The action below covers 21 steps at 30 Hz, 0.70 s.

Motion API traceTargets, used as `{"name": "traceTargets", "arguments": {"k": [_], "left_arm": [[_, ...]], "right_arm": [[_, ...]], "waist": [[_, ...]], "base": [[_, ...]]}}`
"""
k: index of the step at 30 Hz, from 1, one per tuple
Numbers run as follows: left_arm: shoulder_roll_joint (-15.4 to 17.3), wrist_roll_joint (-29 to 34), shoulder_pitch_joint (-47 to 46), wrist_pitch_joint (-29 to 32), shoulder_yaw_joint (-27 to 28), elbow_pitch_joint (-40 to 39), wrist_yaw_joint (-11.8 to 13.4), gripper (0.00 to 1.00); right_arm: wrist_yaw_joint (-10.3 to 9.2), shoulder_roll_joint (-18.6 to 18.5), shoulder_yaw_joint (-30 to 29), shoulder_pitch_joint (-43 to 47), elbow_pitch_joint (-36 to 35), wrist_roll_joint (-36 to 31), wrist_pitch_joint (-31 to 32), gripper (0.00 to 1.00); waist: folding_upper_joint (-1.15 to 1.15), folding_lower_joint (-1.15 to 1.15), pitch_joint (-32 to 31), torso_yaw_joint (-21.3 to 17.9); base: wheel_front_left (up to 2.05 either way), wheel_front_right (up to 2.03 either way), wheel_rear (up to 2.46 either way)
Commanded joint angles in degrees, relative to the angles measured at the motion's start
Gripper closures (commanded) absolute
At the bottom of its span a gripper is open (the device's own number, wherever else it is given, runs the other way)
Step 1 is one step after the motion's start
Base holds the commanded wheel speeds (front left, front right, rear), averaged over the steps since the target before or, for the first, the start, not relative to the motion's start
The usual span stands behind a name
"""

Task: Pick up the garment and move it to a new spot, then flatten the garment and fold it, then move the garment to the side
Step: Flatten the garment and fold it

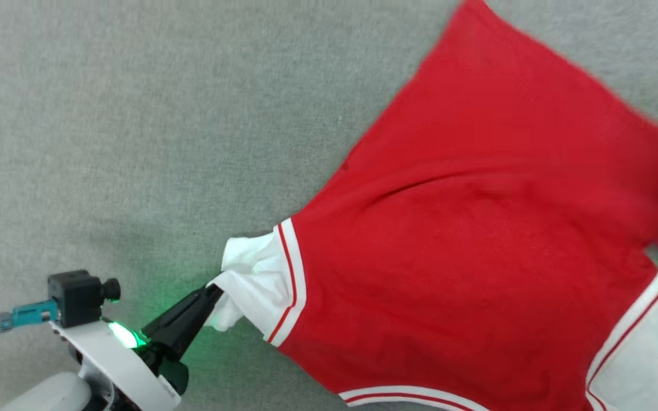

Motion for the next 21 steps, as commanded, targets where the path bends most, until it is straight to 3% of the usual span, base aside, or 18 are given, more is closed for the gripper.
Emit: {"name": "traceTargets", "arguments": {"k": [1,11,21], "left_arm": [[0.1,0.2,0.8,0.1,0.5,0.2,0.1,1.0],[0.9,1.3,3.1,0.1,3.4,1.1,0.1,1.0],[0.6,2.3,3.8,0.1,4.0,1.4,0.1,1.0]], "right_arm": [[-0.02,0.7,-1.2,3.8,-2.1,0.2,0.5,1.0],[-0.01,9.0,-3.3,28.0,-14.1,0.3,-0.5,1.0],[-0.01,14.1,2.4,38.0,-11.0,0.0,-6.2,1.0]], "waist": [[0.0,0.0,-2.8,-2.0],[0.0,0.0,-4.3,-5.7],[0.0,0.0,-4.1,-6.8]], "base": [[0.0,0.0,0.0],[0.0,0.0,0.0],[0.0,0.0,0.0]]}}
